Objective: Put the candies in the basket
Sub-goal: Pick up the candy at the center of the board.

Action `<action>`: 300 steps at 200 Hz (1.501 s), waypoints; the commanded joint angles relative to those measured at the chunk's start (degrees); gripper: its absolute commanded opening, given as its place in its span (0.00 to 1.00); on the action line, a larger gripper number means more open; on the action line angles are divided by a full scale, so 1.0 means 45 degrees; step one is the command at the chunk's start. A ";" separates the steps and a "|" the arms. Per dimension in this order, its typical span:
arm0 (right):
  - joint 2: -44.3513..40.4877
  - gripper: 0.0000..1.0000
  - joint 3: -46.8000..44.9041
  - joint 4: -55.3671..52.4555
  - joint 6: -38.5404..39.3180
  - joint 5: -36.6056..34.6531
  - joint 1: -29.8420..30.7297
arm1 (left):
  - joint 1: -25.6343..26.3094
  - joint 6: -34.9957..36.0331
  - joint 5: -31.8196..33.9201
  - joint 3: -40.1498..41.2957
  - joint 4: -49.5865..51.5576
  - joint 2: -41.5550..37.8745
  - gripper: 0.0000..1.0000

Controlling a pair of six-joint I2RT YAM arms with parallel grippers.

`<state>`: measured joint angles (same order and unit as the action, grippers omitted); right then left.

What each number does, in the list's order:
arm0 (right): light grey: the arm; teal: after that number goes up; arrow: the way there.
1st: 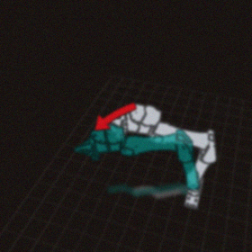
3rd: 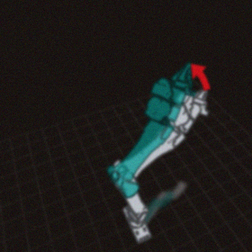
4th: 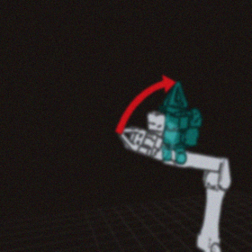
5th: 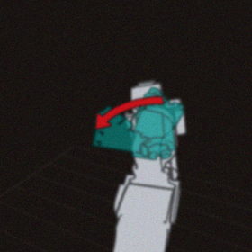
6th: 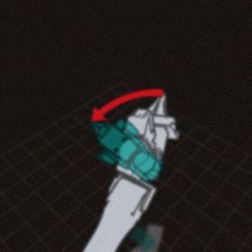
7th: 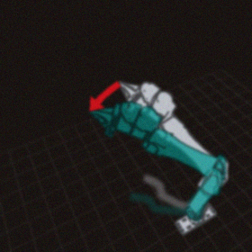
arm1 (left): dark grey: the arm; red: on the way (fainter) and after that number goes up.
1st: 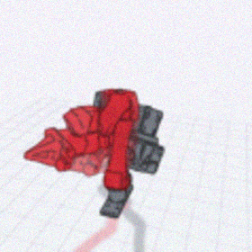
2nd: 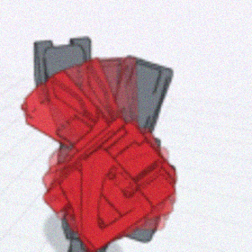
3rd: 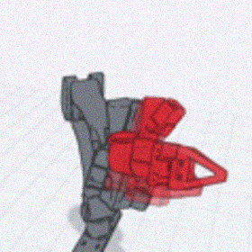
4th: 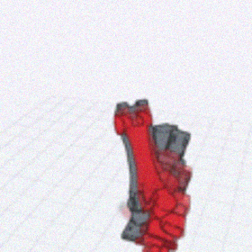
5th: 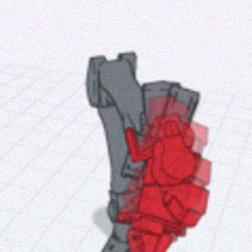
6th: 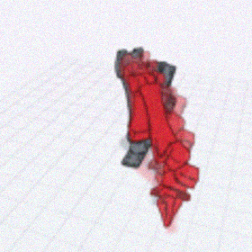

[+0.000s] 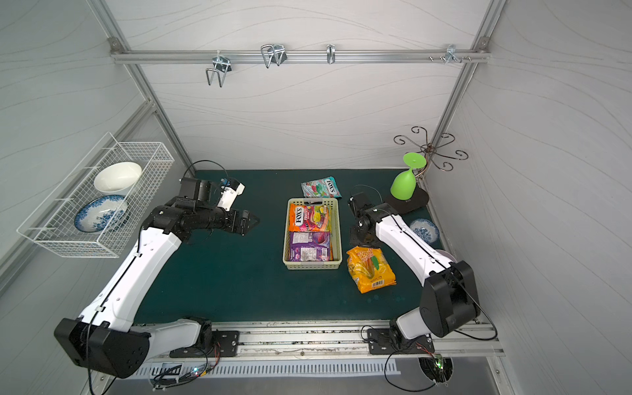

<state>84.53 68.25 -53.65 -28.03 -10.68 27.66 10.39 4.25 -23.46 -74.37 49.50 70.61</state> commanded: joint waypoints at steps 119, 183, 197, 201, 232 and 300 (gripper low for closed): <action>0.2939 0.50 -0.0531 0.2268 -0.1407 0.1230 -0.1065 | -0.0062 -0.0042 -0.0322 0.0051 -0.0564 -0.0315 0.97; 0.3639 0.15 -0.0480 0.2543 -0.1185 0.1544 -0.1194 | -0.0063 -0.0047 -0.0393 -0.0247 -0.0319 -0.0298 0.97; 0.3375 0.00 -0.0551 0.2776 -0.1100 0.1435 -0.1222 | -0.0062 -0.0027 -0.0202 -0.0114 -0.0508 -0.0300 0.97; 0.3259 0.00 -0.0574 0.2813 -0.1067 0.1432 -0.1220 | -0.0062 -0.0027 -0.0170 -0.0019 -0.0607 -0.0311 0.97; 0.2576 0.00 0.0259 0.1770 -0.0640 0.1495 -0.1244 | -0.0058 -0.0025 -0.0356 -0.0282 -0.0280 -0.0278 0.97; -0.0036 0.00 0.1364 0.0492 0.0467 0.1160 -0.1283 | -0.0058 -0.0036 -0.0172 -0.0080 -0.0550 -0.0242 0.97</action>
<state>88.86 72.23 -48.97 -29.41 -4.71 22.31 10.39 4.19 -24.27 -73.87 49.04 70.11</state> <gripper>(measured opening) 0.041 0.973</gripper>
